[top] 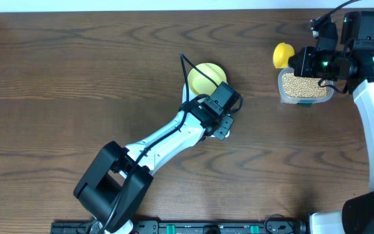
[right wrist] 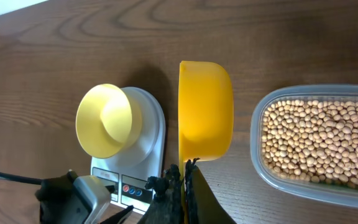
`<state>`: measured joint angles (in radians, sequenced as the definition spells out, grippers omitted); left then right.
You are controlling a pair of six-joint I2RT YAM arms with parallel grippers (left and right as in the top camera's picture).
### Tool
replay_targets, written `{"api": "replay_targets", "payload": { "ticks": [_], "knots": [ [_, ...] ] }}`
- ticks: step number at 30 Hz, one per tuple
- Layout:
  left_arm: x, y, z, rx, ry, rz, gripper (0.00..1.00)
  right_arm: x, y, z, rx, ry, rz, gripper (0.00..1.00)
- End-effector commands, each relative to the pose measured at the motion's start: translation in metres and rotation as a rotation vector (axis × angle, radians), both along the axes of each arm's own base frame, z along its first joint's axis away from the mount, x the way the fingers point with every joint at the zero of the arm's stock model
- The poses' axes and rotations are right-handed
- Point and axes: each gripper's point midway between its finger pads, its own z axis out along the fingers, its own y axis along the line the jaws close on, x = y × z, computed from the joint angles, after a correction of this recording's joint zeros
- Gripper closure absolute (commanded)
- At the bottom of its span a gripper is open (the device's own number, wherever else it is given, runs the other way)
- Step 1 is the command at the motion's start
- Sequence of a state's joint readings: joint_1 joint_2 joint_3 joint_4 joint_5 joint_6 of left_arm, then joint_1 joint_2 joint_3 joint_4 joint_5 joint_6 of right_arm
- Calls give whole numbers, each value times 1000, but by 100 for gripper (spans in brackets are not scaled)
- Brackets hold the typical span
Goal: Scoop item into bowl and weigh 50g on scale
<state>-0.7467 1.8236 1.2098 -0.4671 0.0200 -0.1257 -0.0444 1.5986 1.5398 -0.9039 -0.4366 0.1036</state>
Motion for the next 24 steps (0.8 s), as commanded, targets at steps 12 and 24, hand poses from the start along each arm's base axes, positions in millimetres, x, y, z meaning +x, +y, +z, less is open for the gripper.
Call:
{"api": "replay_targets", "payload": {
  "ticks": [12,24],
  "knots": [
    [-5,7,-26,50,45,-11,53,2,1,8,-7,-27,13,99],
    [-9,5,-36,47,79,-17,53,2,1,7,-6,-24,13,99]
  ]
}}
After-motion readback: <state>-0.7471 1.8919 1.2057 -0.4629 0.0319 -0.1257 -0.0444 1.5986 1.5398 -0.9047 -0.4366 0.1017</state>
